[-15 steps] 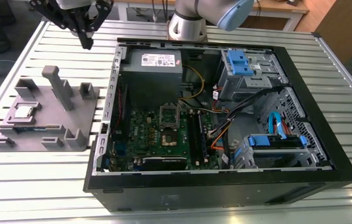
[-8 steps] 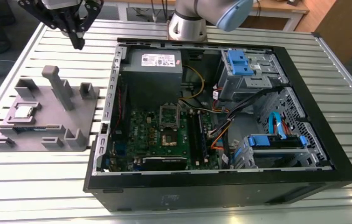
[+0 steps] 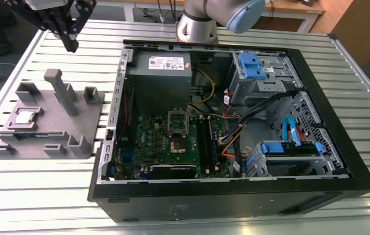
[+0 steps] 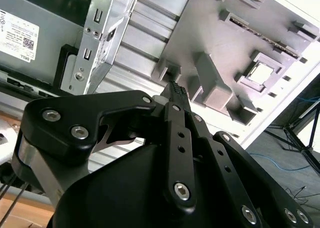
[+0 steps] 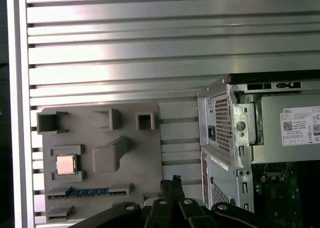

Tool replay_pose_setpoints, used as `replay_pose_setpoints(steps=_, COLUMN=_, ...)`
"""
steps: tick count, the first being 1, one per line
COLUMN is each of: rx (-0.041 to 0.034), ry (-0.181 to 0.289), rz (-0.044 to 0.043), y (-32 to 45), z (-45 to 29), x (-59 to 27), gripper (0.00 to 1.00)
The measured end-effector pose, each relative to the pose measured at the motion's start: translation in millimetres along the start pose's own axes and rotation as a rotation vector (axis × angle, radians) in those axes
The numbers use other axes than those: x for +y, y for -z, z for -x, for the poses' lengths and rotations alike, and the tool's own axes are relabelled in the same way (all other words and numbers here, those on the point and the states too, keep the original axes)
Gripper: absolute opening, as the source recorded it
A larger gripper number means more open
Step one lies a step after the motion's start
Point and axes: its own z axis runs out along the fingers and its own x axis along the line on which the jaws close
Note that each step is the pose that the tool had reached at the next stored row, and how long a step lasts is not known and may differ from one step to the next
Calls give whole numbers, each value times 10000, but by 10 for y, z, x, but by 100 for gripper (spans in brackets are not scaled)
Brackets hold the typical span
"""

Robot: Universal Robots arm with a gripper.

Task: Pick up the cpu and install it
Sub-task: 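Reach for the cpu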

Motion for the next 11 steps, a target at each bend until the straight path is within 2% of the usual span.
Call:
replay_pose_setpoints(steps=5, rx=-1, ry=1, rz=0, y=-7, z=-107, x=-9, gripper=11)
replay_pose_setpoints(steps=11, rx=0, ry=0, rz=0, y=-11, z=-202, x=-16, gripper=11)
